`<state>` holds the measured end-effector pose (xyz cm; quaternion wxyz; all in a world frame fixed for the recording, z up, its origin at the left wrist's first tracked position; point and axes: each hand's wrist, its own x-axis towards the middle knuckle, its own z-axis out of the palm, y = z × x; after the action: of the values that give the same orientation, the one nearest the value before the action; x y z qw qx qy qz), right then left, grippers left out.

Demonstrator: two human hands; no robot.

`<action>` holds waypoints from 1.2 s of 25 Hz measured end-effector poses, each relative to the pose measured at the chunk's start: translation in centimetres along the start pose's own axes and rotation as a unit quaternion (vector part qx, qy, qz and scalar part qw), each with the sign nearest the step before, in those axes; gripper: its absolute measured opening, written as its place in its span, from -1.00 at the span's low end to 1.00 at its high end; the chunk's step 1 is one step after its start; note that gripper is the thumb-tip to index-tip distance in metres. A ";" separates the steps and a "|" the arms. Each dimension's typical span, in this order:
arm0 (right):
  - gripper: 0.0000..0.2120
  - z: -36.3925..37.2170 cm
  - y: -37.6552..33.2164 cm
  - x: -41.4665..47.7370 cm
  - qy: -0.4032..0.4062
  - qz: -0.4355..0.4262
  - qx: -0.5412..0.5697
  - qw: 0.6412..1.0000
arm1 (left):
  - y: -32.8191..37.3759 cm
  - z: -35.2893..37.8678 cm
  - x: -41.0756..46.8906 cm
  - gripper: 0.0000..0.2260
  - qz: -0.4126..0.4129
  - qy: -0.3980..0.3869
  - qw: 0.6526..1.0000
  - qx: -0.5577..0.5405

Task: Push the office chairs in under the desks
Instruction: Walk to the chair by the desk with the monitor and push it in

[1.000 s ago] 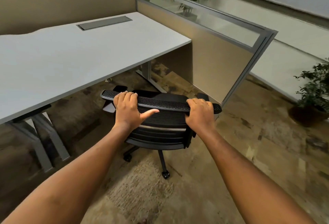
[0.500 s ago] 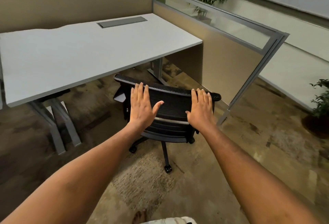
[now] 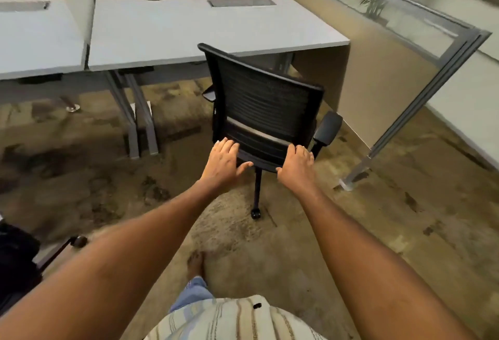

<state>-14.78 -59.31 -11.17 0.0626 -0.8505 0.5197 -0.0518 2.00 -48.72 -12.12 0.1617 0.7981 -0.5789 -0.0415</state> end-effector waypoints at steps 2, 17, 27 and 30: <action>-0.41 0.9 0.4 -3.0 -0.061 0.009 0.004 0.998 | 0.4 1.6 -5.0 -0.41 -0.033 -0.032 0.999 -0.010; -0.52 8.9 -11.7 -27.6 -0.370 -0.172 -0.051 0.911 | -4.3 4.3 -43.5 -0.54 -0.369 -0.099 0.923 -0.041; -0.50 9.5 -22.6 -50.1 -0.374 -0.301 -0.083 0.873 | -6.1 -0.9 -69.2 -0.58 -0.493 -0.051 0.860 -0.123; -0.48 9.0 -24.8 -56.3 -0.351 -0.317 -0.088 0.877 | -6.2 -3.4 -75.7 -0.52 -0.490 -0.005 0.865 -0.108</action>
<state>-17.17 2.52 -17.41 0.1460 -0.9340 0.1685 0.2792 -16.17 24.68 -19.94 0.2029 0.9565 -0.1056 -0.1812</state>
